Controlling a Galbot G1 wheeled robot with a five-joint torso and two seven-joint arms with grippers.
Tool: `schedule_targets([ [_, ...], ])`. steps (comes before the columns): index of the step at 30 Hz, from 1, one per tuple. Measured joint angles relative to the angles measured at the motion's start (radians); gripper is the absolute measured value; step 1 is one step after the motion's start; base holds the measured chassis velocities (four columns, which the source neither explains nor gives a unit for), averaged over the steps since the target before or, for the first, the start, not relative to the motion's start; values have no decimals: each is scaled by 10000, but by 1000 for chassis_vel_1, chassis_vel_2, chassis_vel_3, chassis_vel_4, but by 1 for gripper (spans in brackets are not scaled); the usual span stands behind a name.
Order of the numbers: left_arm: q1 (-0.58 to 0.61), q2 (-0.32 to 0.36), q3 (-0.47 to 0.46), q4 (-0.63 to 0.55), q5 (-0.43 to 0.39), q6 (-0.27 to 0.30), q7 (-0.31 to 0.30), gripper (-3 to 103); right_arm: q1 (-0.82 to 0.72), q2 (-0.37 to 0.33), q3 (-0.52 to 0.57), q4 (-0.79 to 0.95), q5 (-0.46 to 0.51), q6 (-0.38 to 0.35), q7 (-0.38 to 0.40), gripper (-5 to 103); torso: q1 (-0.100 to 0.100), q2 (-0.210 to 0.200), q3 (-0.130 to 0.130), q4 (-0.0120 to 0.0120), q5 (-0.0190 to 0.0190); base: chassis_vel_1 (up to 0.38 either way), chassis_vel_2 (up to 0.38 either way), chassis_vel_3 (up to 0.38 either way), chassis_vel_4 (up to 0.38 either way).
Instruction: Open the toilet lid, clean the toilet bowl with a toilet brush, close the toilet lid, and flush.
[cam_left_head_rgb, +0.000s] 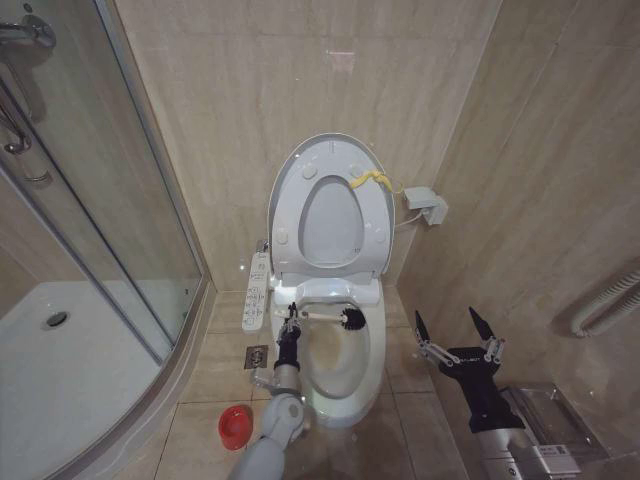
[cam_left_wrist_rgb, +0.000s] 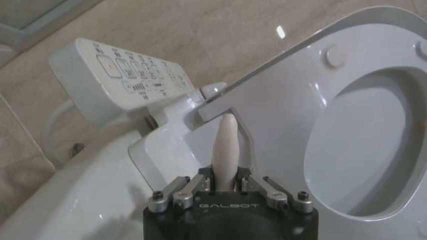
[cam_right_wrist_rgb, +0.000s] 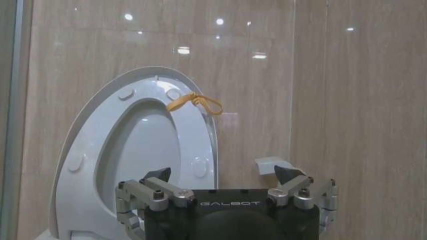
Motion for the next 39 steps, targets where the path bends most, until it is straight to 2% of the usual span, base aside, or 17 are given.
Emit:
schedule_targets([
  [6, 143, -261, -21, 115, 475, -91, 51, 20, 0, 0, 0, 0, 0, 0, 0, 100, -1, 1, -1, -1, -3, 0, 0, 0, 0],
  [18, -15, -7, -79, 1238, 3181, -629, 41, 21, 0, 0, 0, 0, 0, 0, 0, 100, -1, 2, -1, -8, -7, 0, 0, 0, 0],
  [24, -31, 32, -159, 1563, 4101, -727, -76, 21, 0, 0, 0, 0, 0, 0, 0, 100, -2, 3, -2, -8, -7, 0, 0, 0, 0],
  [26, -29, 49, -186, 1721, 4567, -743, -207, 24, 0, 0, 0, 0, 0, 0, -1, 100, -2, 2, -1, -5, -6, 0, 0, 0, 0],
  [33, -156, 137, -197, 1984, 5446, -728, -403, 27, 0, 0, 0, 0, 0, 0, 0, 100, -2, 2, -1, -6, -6, 0, 0, 0, 0],
  [39, -40, 197, -189, 1857, 5760, -705, -434, 28, 0, 0, 0, -1, 0, 0, 0, 100, -1, 1, -1, -8, -6, 0, 0, 0, 0],
])
